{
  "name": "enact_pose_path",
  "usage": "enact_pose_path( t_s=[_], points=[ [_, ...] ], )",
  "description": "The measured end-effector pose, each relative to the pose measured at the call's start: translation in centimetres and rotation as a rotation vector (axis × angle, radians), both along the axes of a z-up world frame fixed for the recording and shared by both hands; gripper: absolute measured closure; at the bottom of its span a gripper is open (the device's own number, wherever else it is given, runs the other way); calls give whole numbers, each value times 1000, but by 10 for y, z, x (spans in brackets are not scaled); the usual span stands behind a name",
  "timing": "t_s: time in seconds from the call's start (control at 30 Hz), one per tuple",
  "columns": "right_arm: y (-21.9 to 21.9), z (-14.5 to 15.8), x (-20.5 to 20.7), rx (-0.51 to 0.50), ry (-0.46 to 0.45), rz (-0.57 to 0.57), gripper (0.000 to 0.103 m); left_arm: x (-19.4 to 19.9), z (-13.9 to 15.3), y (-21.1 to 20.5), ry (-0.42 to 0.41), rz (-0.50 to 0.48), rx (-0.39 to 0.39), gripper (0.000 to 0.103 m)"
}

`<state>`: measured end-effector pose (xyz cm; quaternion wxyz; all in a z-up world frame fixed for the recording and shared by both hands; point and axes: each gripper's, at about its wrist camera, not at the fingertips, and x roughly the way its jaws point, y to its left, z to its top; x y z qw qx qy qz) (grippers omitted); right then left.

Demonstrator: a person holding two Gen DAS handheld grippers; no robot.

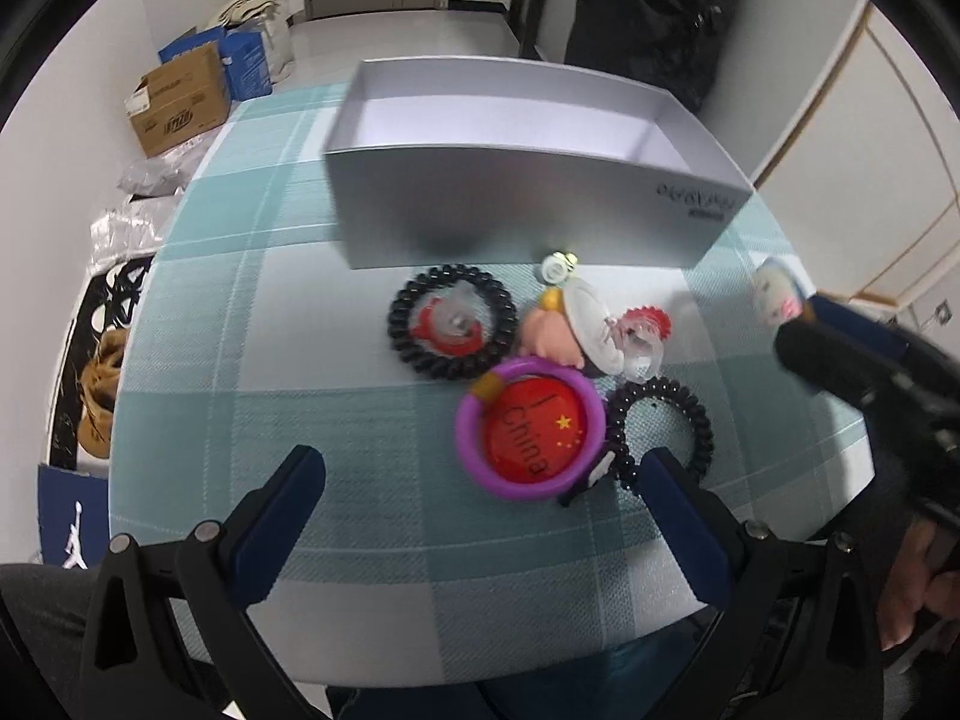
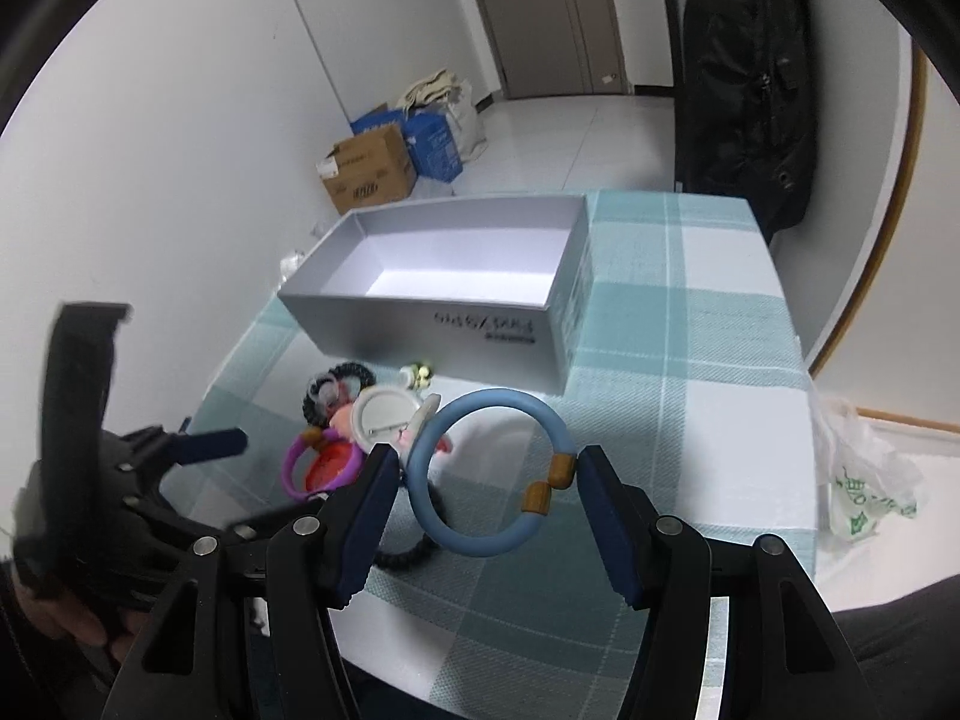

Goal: Organize jewelry
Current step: 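Grasp the purple bangle with the left tool while the right tool holds the blue bangle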

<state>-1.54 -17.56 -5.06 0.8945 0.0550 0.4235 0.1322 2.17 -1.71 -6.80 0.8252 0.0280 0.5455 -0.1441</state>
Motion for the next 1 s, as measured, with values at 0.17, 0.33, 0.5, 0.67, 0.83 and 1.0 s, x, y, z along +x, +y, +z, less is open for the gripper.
enact_pose_path(
  t_s=[0.17, 0.33, 0.5, 0.67, 0.83, 1.0],
  points=[
    [-7, 4, -1, 26, -6, -10, 42, 3, 0, 0, 16, 6, -2, 22],
    [-11, 5, -3, 42, -15, -11, 42, 1, 3, -10, 4, -30, -14, 43],
    [-12, 6, -4, 49, -23, -14, 42, -4, 7, -12, -12, -52, -13, 55],
    [-13, 7, -4, 60, -24, -21, 42, -10, 10, -10, -26, -62, -10, 57],
    [-14, 9, -6, 66, -36, -23, 42, -12, 18, -11, -39, -59, -28, 57],
    [-14, 13, -7, 89, -43, -20, 42, -11, 26, -9, -41, -57, -75, 57]
  ],
)
